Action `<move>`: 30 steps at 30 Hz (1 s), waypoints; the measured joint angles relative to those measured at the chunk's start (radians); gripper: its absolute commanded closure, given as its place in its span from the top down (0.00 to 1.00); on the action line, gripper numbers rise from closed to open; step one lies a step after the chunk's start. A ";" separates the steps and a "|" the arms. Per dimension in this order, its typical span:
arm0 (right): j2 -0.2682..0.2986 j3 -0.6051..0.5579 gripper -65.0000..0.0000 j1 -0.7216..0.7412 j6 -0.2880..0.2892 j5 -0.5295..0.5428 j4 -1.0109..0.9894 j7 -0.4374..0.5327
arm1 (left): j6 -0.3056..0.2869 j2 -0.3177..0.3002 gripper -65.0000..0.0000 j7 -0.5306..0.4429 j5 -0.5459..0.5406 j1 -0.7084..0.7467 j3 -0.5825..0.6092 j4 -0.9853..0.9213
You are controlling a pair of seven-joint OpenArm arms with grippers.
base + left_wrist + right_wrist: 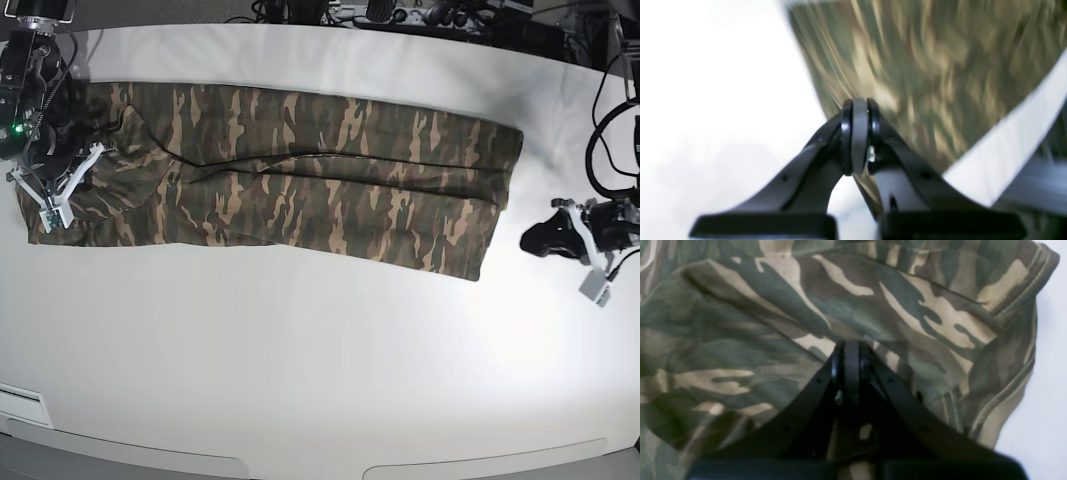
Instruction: Fold the T-shirt properly
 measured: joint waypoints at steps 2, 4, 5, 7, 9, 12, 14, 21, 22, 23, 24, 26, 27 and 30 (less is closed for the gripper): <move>0.000 0.000 0.00 0.001 -0.003 -0.001 0.000 -0.008 | 0.000 0.018 0.00 -0.006 -0.002 0.055 -0.092 -0.014; 0.000 0.000 0.00 0.002 -0.003 0.000 0.000 -0.008 | 0.035 0.064 0.00 -0.010 0.011 0.095 -0.171 -0.048; 0.000 0.000 0.00 0.002 -0.003 0.000 0.000 -0.008 | 0.040 0.085 0.00 -0.011 0.026 0.108 -0.191 -0.066; 0.000 0.000 0.00 0.002 -0.003 0.000 0.000 -0.008 | 0.063 0.099 0.00 -0.023 0.069 0.117 -0.192 -0.087; 0.000 0.000 0.00 0.005 -0.008 0.000 0.000 -0.008 | 0.068 0.101 0.08 -0.024 0.074 0.113 -0.190 -0.090; 0.000 0.000 0.00 0.004 -0.011 0.000 0.000 -0.011 | 0.068 0.102 0.45 -0.026 0.092 0.108 -0.182 -0.089; 0.000 0.000 0.00 0.004 -0.010 0.000 0.000 -0.014 | 0.120 0.114 0.53 -0.028 0.153 0.109 -0.172 -0.090; 0.000 0.000 0.00 0.018 -0.011 0.009 0.000 -0.015 | 0.161 0.180 0.53 -0.072 0.193 0.103 -0.072 -0.089; 0.000 0.000 0.00 0.018 -0.010 0.024 0.000 -0.015 | 0.161 0.186 0.53 -0.079 0.192 0.103 -0.055 -0.089; 0.000 0.000 0.00 0.018 -0.010 0.027 0.000 -0.017 | 0.161 0.195 0.53 -0.082 0.193 0.098 -0.042 -0.088; 0.000 0.000 0.00 0.018 -0.010 0.027 0.000 -0.019 | 0.162 0.204 0.53 -0.085 0.201 0.092 -0.031 -0.087; 0.000 0.000 0.00 0.018 -0.010 0.026 0.000 -0.019 | 0.183 0.222 0.53 -0.090 0.221 0.088 -0.021 -0.083; 0.000 0.000 0.00 0.018 -0.010 0.027 0.000 -0.019 | 0.184 0.227 0.53 -0.095 0.227 0.087 -0.020 -0.082; 0.000 0.000 0.00 0.018 -0.010 0.026 0.000 -0.019 | 0.204 0.235 0.53 -0.109 0.231 0.095 -0.020 -0.080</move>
